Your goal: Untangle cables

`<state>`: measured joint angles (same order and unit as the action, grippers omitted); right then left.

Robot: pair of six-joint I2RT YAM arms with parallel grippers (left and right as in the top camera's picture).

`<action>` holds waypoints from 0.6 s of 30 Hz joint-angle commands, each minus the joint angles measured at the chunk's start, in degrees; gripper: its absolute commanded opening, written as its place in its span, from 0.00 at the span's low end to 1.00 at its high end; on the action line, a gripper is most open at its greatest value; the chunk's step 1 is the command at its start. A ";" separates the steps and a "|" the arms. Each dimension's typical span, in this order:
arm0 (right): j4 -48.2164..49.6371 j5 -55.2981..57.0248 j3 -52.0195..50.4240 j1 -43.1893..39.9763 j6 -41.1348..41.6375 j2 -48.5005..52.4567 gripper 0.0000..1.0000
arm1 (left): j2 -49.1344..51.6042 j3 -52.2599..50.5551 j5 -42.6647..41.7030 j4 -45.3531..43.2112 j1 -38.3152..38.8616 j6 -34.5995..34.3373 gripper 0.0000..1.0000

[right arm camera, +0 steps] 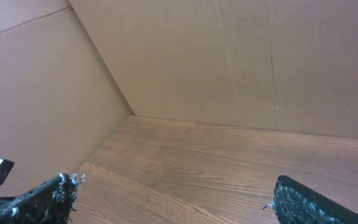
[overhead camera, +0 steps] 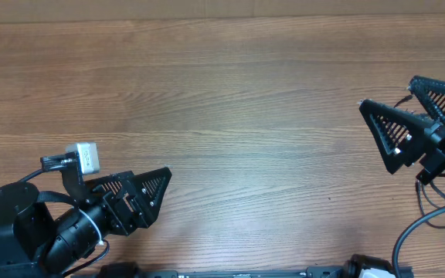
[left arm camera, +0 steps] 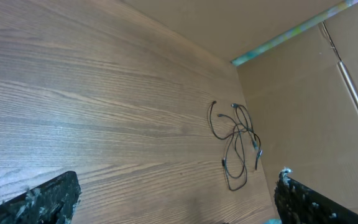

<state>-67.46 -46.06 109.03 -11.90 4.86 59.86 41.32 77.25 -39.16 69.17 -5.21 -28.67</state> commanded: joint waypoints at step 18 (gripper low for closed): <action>0.00 0.13 0.81 0.28 -0.26 0.00 1.00 | 0.26 0.26 4.79 3.39 0.42 0.61 1.00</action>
<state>-67.51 -46.06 109.03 -11.92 4.86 59.86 41.32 77.25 -38.02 72.84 -5.21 -28.73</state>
